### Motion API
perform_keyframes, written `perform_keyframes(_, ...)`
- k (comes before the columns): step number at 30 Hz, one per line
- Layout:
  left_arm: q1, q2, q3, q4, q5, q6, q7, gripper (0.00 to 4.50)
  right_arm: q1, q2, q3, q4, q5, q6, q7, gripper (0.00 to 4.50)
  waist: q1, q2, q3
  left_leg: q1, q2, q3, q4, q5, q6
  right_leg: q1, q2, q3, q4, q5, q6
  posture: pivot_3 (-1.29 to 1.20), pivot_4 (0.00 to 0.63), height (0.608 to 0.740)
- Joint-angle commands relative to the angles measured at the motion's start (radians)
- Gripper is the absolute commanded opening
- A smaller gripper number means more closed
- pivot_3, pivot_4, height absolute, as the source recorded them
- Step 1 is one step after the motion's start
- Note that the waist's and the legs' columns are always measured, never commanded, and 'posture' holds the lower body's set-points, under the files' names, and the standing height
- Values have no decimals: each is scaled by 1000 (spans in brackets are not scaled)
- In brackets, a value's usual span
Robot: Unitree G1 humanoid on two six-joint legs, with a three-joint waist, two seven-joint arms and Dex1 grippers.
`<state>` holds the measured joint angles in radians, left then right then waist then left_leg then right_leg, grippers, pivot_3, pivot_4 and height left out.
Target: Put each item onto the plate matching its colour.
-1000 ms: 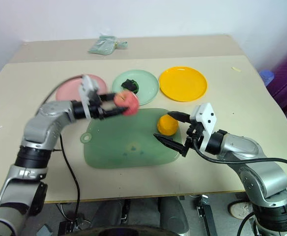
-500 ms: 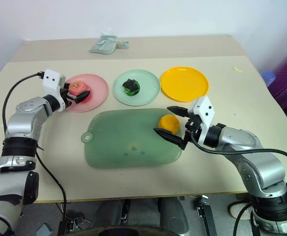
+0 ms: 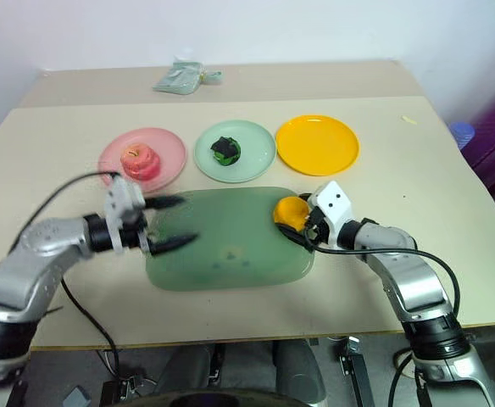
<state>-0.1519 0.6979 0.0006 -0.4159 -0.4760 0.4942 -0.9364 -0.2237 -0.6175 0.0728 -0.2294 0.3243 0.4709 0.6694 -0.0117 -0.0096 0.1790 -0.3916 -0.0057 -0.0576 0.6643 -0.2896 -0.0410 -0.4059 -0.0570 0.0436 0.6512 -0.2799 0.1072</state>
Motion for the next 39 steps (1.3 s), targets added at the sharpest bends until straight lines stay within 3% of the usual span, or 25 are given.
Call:
perform_keyframes(1, 42, -9, 14, -95, -28, 7, 30, 4500, -24, 28, -28, -27, 10, -16, -6, 3688, -1, 0, 0, 0, 0, 0, 0, 0, 0, 0, 0, 0, 0, 0, 0, 0, 150, 740)
perform_keyframes(3, 83, -13, 18, -117, -29, 5, 45, 4500, -59, 51, -51, -31, 18, -6, -33, 2870, -3, 0, 0, 0, 0, 0, 0, 0, 0, 0, 0, 0, 0, 0, 0, 0, 150, 740)
perform_keyframes(4, 100, -17, 18, -122, -24, -1, 54, 4500, -90, 70, -65, -19, 20, -1, -56, 2780, -4, 1, 0, 1, 0, 0, 0, 0, 0, 0, 0, 0, 0, 0, 0, 0, 150, 740)
perform_keyframes(9, 128, -42, 23, -132, -15, -19, 100, 4500, -303, 175, -104, 208, -45, 18, -235, 2780, -6, 1, 0, 1, 1, 0, 0, 0, 0, 0, 1, 0, 1, 0, 0, 0, 150, 740)
perform_keyframes(16, 149, -74, 13, -160, -3, -15, 171, 4500, -623, 297, -149, 800, -124, -135, -386, 2780, -5, 1, 0, 0, 0, 1, -1, 0, 0, -1, 1, 0, 0, 0, 0, 0, 150, 740)
perform_keyframes(17, 157, -77, 11, -165, 3, -20, 177, 4500, -652, 304, -160, 857, -127, -164, -399, 3814, -7, 2, 0, 0, -1, 2, -1, 0, 0, -1, 0, 1, 0, 0, 0, 0, 150, 740)
perform_keyframes(18, 164, -79, 11, -168, 9, -26, 184, 4500, -671, 305, -164, 894, -135, -197, -406, 4229, -6, 2, 1, 0, -1, 2, -1, 0, 0, -2, 0, 1, 0, 0, 0, 0, 150, 740)
perform_keyframes(19, 171, -83, 17, -165, 18, -36, 193, 4500, -680, 302, -160, 908, -149, -230, -409, 4464, -6, 2, 1, 0, 0, 2, -2, 0, 0, -2, 0, 1, 0, 0, 0, 0, 150, 740)
perform_keyframes(21, 178, -90, 33, -154, 31, -53, 210, 4500, -681, 295, -149, 909, -168, -277, -400, 4464, -8, 3, 1, 0, 0, 2, -2, 0, 0, -2, 0, 1, 0, 0, 0, 0, 150, 740)
perform_keyframes(28, 203, -130, 336, 70, 61, -149, 369, 4500, -316, 62, -175, 465, -81, -321, -22, 4464, 2, 3, 1, 0, 0, 0, -2, 0, 0, -1, 0, -1, -1, 0, 0, 0, 150, 740)
perform_keyframes(34, 315, -49, 535, 202, 59, -196, 317, 4500, -47, -122, -329, 322, 89, -186, 190, 4464, -9, 3, 1, 1, 0, 3, -1, 0, 1, 0, 0, 0, -1, 0, 0, 0, 150, 740)
perform_keyframes(39, 371, -25, 576, 172, 47, -171, 313, 4500, 20, -153, -348, 303, 114, -151, 238, 4464, -7, 3, 1, 3, 1, 3, -1, -1, 1, 3, 1, 1, -1, 0, 0, 0, 150, 740)
